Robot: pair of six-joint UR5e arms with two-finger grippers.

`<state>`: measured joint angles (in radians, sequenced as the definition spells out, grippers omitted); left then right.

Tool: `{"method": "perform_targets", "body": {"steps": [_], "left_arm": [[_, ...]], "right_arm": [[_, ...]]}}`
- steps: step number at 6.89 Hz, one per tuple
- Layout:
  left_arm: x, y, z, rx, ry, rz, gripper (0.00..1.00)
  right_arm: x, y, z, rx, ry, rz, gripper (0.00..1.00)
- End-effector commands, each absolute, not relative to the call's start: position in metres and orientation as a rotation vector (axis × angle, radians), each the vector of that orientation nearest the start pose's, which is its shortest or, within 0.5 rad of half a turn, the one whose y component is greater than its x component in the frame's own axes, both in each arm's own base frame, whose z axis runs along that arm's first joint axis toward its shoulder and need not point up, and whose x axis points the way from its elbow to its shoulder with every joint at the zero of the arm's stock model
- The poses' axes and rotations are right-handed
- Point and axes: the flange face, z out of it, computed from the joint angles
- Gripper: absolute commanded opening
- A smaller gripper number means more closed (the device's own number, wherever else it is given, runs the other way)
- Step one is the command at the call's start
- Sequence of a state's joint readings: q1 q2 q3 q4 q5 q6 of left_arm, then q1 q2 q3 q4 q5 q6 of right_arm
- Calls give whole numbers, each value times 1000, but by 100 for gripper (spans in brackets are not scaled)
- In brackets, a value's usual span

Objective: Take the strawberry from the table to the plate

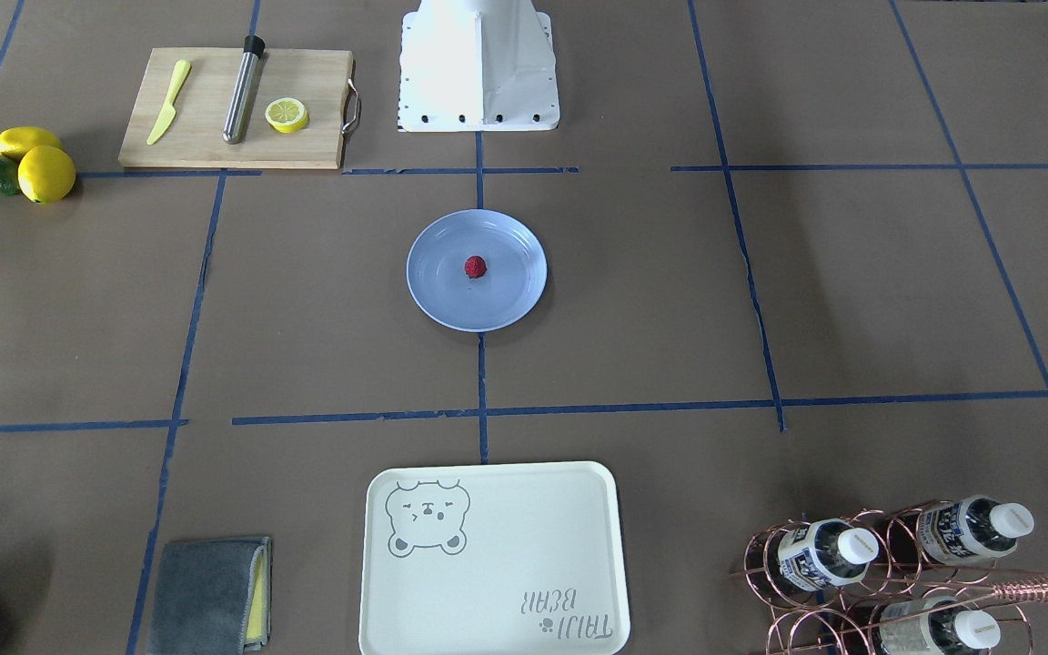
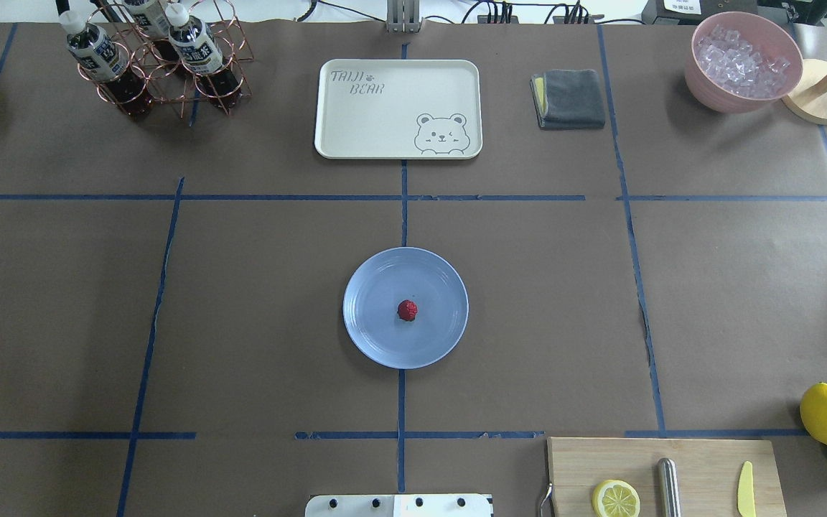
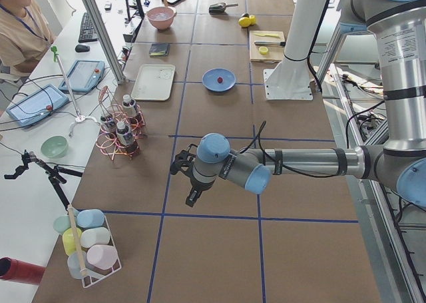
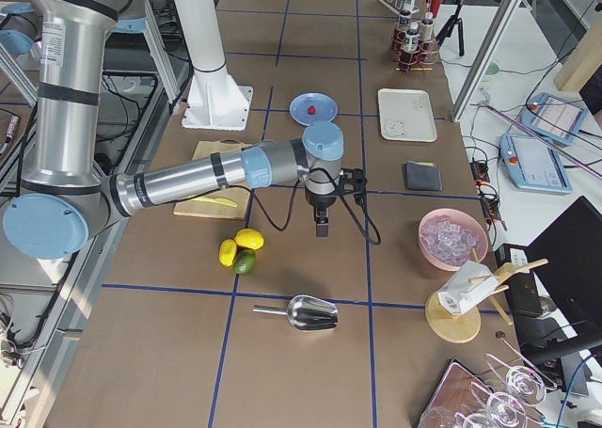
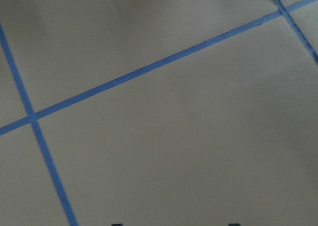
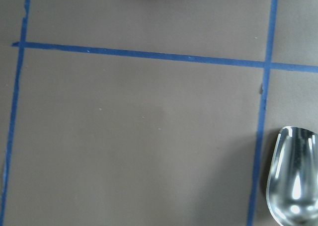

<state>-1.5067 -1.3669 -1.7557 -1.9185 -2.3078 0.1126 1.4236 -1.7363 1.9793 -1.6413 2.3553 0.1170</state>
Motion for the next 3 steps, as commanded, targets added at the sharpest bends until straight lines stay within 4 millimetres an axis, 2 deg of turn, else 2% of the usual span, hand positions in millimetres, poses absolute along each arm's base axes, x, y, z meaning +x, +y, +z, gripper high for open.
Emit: {"method": "perform_targets", "body": {"steps": [1,2,3], "left_arm": [[-74,-443,610,117,807,165,99],[-71,-436,607,40,872,122,100],[-68,-437,584,17,875,47,100]], "right_arm": [[44,-402,590,7,-790,-152,100],[43,-399,593,-2,-813,-147,100],[41,-394,596,-15,-831,-134,100]]}}
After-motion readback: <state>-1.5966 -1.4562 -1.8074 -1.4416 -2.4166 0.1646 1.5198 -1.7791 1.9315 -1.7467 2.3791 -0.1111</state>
